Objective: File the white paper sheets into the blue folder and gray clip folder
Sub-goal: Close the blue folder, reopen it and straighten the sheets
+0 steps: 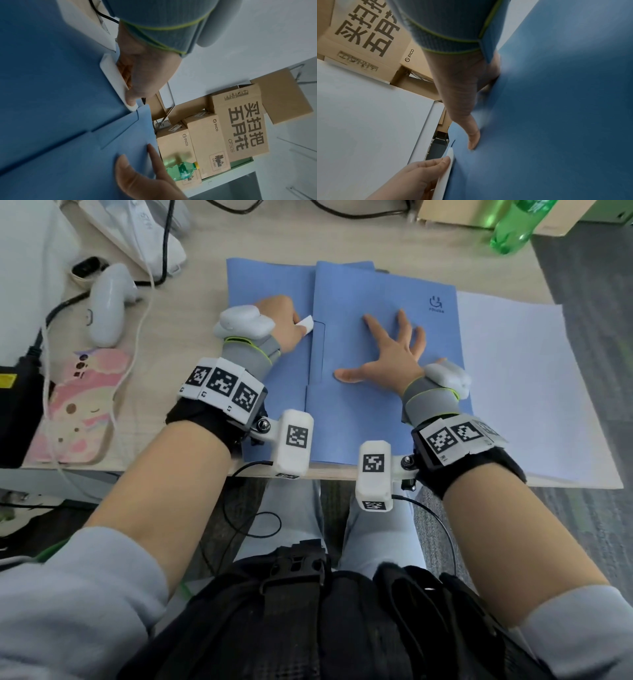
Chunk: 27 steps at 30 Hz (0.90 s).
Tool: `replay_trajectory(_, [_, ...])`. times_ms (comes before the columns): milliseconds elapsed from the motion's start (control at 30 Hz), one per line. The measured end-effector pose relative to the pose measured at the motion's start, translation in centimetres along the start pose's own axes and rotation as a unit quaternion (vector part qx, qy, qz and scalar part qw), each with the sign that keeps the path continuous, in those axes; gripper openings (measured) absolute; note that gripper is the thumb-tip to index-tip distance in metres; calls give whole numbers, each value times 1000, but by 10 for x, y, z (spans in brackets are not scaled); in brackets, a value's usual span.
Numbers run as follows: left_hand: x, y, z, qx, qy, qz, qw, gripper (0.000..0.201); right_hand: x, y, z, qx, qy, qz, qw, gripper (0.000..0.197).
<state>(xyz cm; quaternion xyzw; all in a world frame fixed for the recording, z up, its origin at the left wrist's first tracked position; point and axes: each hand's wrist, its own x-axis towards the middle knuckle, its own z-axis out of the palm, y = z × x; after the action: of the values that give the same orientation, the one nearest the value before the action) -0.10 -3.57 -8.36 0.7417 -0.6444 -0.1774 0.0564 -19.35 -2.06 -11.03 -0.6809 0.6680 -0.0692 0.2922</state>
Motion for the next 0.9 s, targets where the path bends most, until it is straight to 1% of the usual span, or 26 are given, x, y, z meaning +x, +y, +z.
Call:
replay_trajectory(33, [0, 1, -2, -6, -8, -6, 1000, 46, -1, 0, -1, 0, -2, 1, 1000, 102])
replay_trajectory(67, [0, 1, -3, -17, -11, -9, 1000, 48, -3, -1, -2, -3, -2, 1, 1000, 102])
replay_trajectory(167, [5, 1, -3, -79, -18, -32, 996, 40, -8, -2, -6, -18, -5, 5, 1000, 100])
replay_trajectory(233, [9, 1, -4, -107, -6, -37, 994, 36, -9, -2, -8, -14, -5, 4, 1000, 99])
replay_trajectory(333, [15, -2, -2, -124, 26, -40, 991, 37, -10, -2, -8, -8, -5, 5, 1000, 99])
replay_trajectory(367, [16, -3, -1, -127, 36, -39, 991, 34, -10, -3, -8, -8, -5, 6, 1000, 99])
replay_trajectory(467, [15, -5, 0, -146, 56, -34, 987, 16, -11, -3, -8, -4, -6, 8, 1000, 99])
replay_trajectory(500, [16, -6, 0, -153, 58, -30, 986, 13, -11, -3, -8, -3, -7, 8, 1000, 99])
replay_trajectory(633, [17, -7, -4, -173, 47, -16, 984, 14, -12, -3, -8, -2, -8, 8, 1000, 99])
replay_trajectory(733, [12, -3, -4, -192, 37, -31, 980, 13, -12, -3, -8, -5, -6, 8, 1000, 99])
replay_trajectory(800, [7, 0, -2, -207, 34, -39, 977, 5, -12, -4, -8, -3, -9, 8, 1000, 99])
replay_trajectory(900, [-3, 4, 0, -250, 17, -63, 966, 8, -13, -3, -9, 2, -13, 5, 1000, 99])
